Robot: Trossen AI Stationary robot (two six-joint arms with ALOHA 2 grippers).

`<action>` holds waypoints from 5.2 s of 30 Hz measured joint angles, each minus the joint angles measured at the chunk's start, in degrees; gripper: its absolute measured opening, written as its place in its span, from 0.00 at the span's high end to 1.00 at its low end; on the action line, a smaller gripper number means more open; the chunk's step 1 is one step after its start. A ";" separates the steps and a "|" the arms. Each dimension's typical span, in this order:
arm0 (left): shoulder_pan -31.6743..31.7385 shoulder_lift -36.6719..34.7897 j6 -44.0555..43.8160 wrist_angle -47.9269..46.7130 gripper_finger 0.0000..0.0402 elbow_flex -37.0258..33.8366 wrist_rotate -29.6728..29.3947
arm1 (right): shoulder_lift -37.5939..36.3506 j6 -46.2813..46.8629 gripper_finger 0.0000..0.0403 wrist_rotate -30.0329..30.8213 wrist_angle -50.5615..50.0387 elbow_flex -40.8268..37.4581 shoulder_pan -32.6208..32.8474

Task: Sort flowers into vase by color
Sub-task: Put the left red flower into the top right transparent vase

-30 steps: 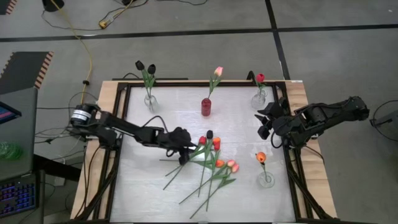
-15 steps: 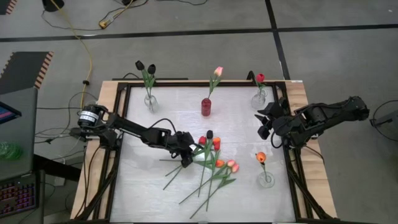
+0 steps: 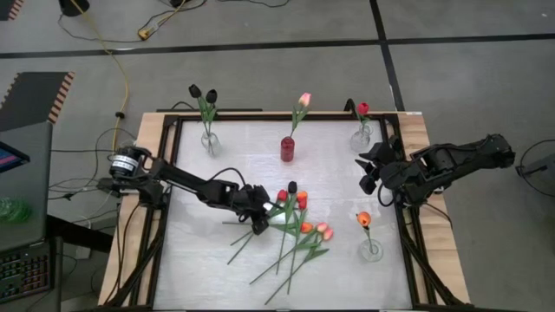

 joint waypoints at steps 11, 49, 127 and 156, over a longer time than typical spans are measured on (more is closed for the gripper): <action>-0.61 2.75 -2.38 1.13 0.69 0.02 -2.72 | 0.00 0.00 0.70 -0.02 0.04 0.00 0.02; 4.56 2.23 18.90 3.63 1.00 18.08 -7.49 | -0.40 -4.19 0.70 0.00 6.10 0.00 0.04; 6.69 2.19 42.68 25.62 0.95 35.98 1.77 | 8.90 -37.58 0.91 -16.28 51.83 0.00 -0.87; 9.70 -17.13 44.96 18.64 0.73 13.44 -5.52 | -8.44 -35.88 0.91 -10.16 32.37 0.00 -7.66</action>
